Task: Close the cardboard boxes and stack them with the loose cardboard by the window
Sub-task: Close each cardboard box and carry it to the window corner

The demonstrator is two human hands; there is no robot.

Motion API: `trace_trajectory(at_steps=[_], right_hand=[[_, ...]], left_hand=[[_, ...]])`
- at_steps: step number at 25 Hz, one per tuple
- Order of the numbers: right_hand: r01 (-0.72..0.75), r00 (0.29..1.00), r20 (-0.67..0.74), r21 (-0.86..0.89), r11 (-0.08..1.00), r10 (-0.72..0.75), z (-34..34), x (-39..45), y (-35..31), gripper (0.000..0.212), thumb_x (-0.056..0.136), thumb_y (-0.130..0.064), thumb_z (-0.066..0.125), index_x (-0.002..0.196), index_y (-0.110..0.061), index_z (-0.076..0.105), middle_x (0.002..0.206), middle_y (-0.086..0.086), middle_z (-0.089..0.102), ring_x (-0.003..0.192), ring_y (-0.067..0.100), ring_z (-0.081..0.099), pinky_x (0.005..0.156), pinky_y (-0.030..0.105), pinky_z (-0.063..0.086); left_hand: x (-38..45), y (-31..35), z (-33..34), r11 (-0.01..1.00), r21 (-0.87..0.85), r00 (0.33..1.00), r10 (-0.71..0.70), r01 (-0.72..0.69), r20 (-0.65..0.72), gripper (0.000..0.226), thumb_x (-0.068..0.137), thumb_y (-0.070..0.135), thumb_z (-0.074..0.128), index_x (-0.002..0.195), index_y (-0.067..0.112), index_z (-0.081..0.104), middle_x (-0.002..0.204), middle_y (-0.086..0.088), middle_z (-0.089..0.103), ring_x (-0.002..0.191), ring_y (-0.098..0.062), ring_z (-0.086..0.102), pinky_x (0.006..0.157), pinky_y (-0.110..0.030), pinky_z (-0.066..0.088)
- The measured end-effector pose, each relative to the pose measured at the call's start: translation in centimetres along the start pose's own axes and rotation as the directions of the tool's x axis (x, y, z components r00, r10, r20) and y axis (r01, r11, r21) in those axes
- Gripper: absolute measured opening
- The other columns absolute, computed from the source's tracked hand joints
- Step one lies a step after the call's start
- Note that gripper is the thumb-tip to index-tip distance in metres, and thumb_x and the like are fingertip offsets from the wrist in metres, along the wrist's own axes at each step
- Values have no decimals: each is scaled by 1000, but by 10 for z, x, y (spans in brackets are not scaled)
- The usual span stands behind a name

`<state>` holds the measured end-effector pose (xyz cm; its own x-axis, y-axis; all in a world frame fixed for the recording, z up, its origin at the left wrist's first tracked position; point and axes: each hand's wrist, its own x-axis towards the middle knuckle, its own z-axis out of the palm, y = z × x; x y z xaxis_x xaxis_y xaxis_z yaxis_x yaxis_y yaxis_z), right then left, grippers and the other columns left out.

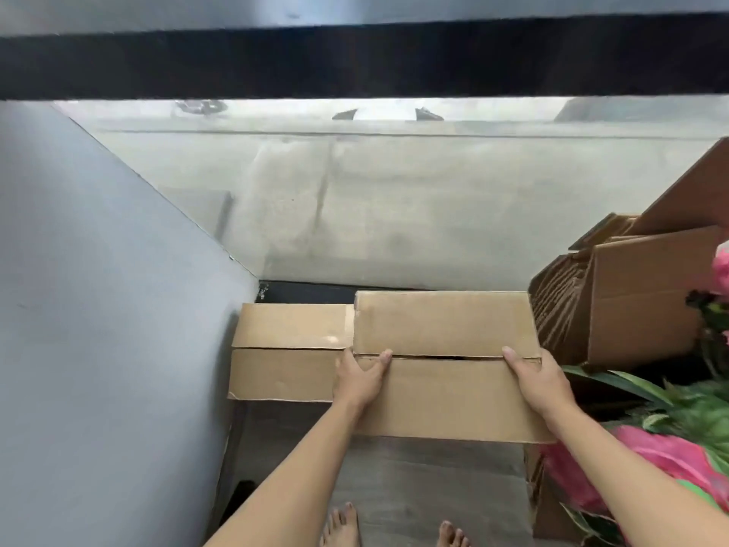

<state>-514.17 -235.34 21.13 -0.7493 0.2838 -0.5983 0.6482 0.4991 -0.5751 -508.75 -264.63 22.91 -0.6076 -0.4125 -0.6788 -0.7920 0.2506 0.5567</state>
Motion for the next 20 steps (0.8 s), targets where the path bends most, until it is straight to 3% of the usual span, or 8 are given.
trace_trajectory(at_steps=[4,9,14,16,20], right_hand=[[-23,1000,5,-26,999,23,40,33,31,50,84,-64,64,117,-27,57,111,3,65,107,30,60,86,38,45],[-63,998,19,-40,997,63,73,79,71,56,87,-59,65,127,-20,59,122,9,66,113,33,59,98,43,46],[-114,993,-3,-48,992,114,91,104,92,69,88,-58,64,139,-16,46,131,11,59,120,34,55,99,42,42],[-102,995,4,-63,993,103,103,111,96,68,90,-56,63,141,-16,43,133,11,58,121,34,54,100,43,41],[-68,998,5,-43,997,68,116,116,102,66,92,-52,63,144,-18,41,136,11,57,124,34,52,104,44,39]], left_hand=[[44,-29,21,1000,27,1000,-1,0,8,69,85,57,70,135,13,52,134,-9,55,127,-27,52,102,-32,42],[99,-57,57,997,78,999,8,-11,39,69,89,53,68,138,9,46,139,-11,56,131,-29,50,105,-34,41],[129,-77,84,987,161,994,-15,-2,104,67,90,51,67,137,10,43,139,-12,56,130,-30,52,102,-33,41],[138,-84,90,985,173,990,-31,8,134,77,90,50,68,144,6,34,145,-14,51,135,-31,48,108,-35,39],[135,-91,105,973,221,995,44,-63,91,109,89,51,68,156,0,-1,162,-19,23,148,-31,27,118,-34,23]])
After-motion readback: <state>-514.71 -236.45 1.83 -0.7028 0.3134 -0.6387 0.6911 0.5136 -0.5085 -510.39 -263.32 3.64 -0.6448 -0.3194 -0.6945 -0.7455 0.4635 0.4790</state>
